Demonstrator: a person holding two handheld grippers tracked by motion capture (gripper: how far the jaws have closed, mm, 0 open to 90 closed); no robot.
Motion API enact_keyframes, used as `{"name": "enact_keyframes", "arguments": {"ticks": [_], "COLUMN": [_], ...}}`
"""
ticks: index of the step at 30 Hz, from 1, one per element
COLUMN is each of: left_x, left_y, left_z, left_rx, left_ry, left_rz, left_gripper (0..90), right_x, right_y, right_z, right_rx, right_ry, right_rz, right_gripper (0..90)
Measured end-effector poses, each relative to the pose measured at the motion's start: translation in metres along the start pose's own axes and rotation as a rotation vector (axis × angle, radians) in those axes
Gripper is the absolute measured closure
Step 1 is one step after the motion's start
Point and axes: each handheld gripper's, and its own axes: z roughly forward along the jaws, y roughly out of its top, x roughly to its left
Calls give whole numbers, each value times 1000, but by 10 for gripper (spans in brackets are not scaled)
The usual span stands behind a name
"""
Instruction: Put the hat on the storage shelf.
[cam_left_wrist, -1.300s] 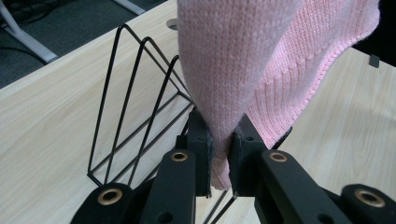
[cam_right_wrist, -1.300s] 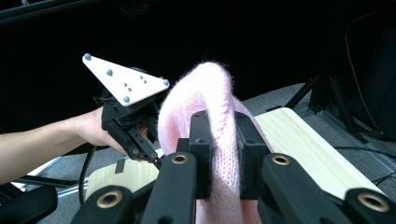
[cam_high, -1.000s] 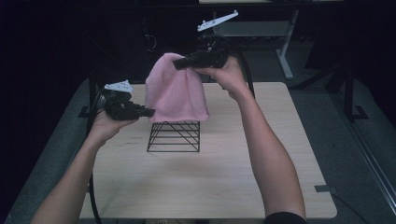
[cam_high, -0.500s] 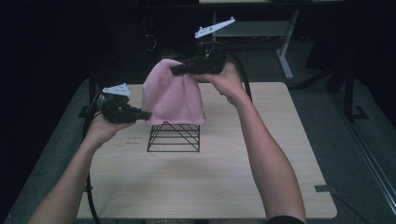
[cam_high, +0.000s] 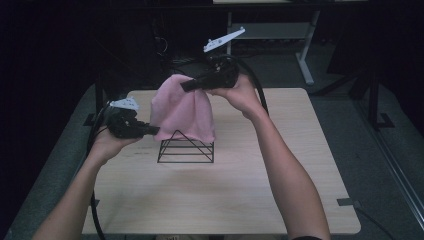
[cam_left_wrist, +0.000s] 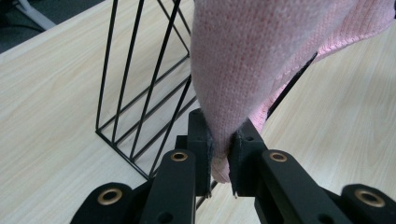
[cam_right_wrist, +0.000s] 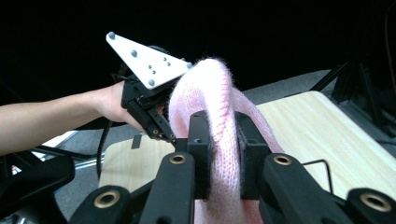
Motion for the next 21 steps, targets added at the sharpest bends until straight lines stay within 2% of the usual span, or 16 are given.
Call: {"name": "enact_keyframes", "arguments": {"ticks": [14, 21], "left_x": [0, 0], "left_y": [-9, -17], "left_z": [6, 9], "left_rx": [43, 47], "left_ry": [12, 14], "left_rz": [9, 4], "left_gripper": [805, 805], "right_x": [1, 0], "right_y": [-15, -22], "right_z": [8, 14], "right_rx": [15, 14], "right_ry": [11, 24], "right_rz": [6, 21], "right_gripper": [781, 776]}}
